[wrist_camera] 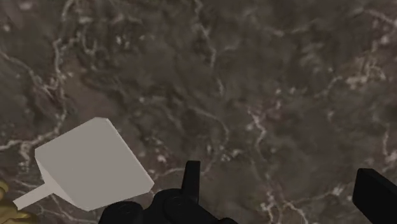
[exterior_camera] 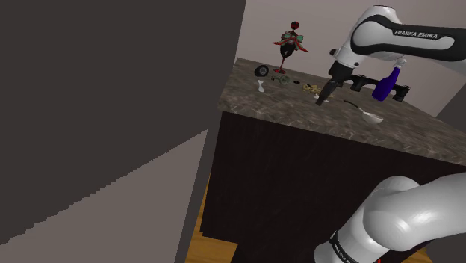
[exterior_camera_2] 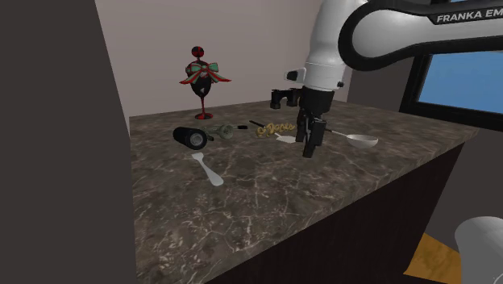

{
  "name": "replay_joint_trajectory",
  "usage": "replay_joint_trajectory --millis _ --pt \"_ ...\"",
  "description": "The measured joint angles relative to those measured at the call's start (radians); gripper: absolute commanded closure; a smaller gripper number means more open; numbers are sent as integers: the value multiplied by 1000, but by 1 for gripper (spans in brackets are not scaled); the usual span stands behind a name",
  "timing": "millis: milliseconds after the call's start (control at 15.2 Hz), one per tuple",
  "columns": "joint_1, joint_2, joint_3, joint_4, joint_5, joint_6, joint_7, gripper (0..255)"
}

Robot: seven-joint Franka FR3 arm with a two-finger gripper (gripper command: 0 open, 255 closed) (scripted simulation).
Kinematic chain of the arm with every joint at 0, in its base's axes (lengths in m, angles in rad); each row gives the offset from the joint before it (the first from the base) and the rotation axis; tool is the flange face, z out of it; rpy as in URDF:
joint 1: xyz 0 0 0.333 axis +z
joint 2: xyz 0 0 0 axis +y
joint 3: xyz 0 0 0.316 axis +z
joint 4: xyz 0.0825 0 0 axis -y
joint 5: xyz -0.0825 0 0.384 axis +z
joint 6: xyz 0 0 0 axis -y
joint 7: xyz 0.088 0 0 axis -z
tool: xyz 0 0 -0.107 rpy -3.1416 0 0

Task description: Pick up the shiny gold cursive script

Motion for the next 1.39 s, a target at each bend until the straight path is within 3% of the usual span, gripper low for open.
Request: replay_joint_trajectory --millis 528,858,1386 --pt "69 228 -175 234 42 81 -315 0" --pt "103 417 -291 436 161 91 -534 0" --pt "101 434 -306 360 176 190 -574 0"
